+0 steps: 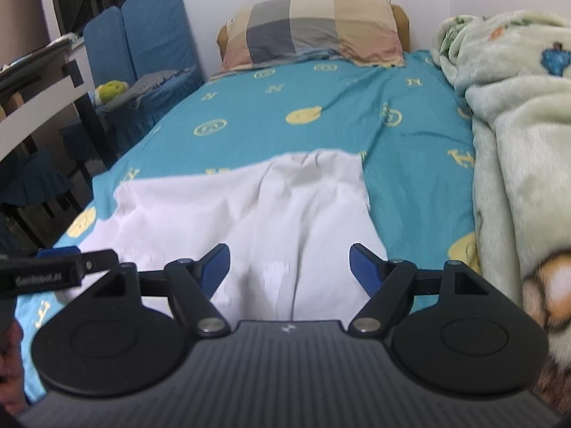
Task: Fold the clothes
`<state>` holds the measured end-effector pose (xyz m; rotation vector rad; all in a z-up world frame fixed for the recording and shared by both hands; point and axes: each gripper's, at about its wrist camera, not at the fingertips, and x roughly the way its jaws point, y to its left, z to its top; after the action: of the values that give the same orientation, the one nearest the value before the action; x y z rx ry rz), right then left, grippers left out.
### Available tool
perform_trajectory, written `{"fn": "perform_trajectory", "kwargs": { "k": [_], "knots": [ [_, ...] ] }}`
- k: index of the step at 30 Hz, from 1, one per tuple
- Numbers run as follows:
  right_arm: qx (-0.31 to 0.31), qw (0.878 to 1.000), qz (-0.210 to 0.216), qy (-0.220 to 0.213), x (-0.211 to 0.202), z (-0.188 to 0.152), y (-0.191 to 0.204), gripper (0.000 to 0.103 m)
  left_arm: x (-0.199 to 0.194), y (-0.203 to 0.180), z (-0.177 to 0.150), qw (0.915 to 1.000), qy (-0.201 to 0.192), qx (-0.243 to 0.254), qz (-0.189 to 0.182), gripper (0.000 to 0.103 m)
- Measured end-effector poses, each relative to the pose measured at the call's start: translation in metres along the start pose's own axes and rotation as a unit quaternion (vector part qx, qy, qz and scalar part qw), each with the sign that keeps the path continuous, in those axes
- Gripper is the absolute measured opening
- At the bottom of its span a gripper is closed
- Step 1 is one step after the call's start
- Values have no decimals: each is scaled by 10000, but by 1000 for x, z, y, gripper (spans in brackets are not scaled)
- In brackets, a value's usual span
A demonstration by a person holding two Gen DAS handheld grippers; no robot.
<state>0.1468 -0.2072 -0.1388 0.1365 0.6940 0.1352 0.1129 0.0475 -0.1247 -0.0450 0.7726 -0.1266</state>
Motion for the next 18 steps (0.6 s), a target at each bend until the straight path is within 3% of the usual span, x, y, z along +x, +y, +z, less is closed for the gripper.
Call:
{"fn": "perform_trajectory", "kwargs": {
  "k": [5, 18],
  "knots": [
    [-65, 9992, -71, 395, 20, -14, -2, 75, 10, 3, -6, 10000, 49, 40, 14, 72],
    [125, 9998, 105, 120, -2, -15, -2, 76, -12, -2, -8, 9999, -36, 15, -129, 72]
  ]
}}
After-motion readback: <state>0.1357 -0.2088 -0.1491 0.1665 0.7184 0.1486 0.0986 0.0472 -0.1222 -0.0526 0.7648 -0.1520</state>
